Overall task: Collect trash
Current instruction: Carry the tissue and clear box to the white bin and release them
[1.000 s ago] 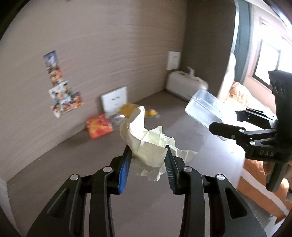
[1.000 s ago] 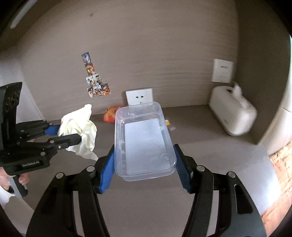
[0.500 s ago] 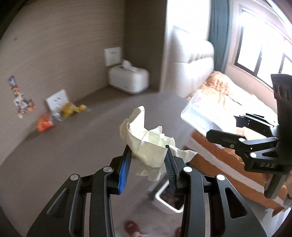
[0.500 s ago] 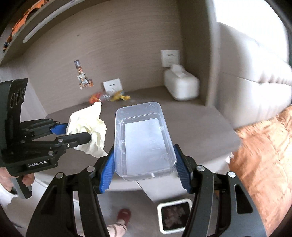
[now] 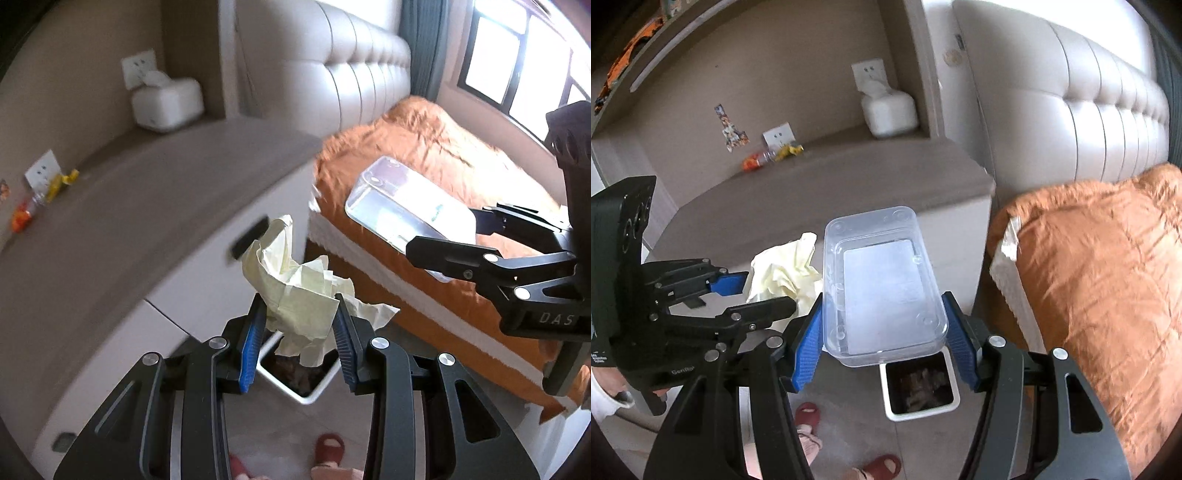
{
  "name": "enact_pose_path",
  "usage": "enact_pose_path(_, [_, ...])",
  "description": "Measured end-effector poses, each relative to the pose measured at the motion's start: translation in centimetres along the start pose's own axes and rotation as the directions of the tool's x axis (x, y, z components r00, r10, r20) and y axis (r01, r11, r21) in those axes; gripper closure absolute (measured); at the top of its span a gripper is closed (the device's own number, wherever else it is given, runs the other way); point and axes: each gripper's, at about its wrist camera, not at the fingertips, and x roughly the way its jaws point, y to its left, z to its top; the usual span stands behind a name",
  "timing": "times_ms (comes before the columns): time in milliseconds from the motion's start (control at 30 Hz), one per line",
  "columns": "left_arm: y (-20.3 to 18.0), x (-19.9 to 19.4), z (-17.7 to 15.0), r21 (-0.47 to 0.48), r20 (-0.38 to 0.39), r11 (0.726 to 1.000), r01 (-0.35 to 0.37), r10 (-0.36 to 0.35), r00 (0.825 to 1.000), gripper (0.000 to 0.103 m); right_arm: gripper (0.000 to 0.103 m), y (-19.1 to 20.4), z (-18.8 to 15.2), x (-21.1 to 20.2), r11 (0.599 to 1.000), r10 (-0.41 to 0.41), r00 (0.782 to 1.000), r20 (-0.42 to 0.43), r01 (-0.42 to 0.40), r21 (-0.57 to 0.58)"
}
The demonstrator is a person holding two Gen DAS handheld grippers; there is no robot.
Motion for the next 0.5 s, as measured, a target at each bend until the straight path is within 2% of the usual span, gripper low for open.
enact_pose_path(267, [-2.6, 7.4, -2.8, 0.012, -0.121, 1.0, 0.027, -0.026, 0.992, 0.068, 0.042, -3.7, -4.2, 5.1, 0.999, 0.022, 0.997, -0.076, -0.02, 0.03])
enact_pose_path(500, [-2.5, 17.0, -7.8, 0.009, -0.196, 1.0, 0.026, -0.024, 0.98, 0.067, 0.042, -6.3, -9.2, 14.4, 0.998, 0.037, 0.985, -0.167, -0.029, 0.049])
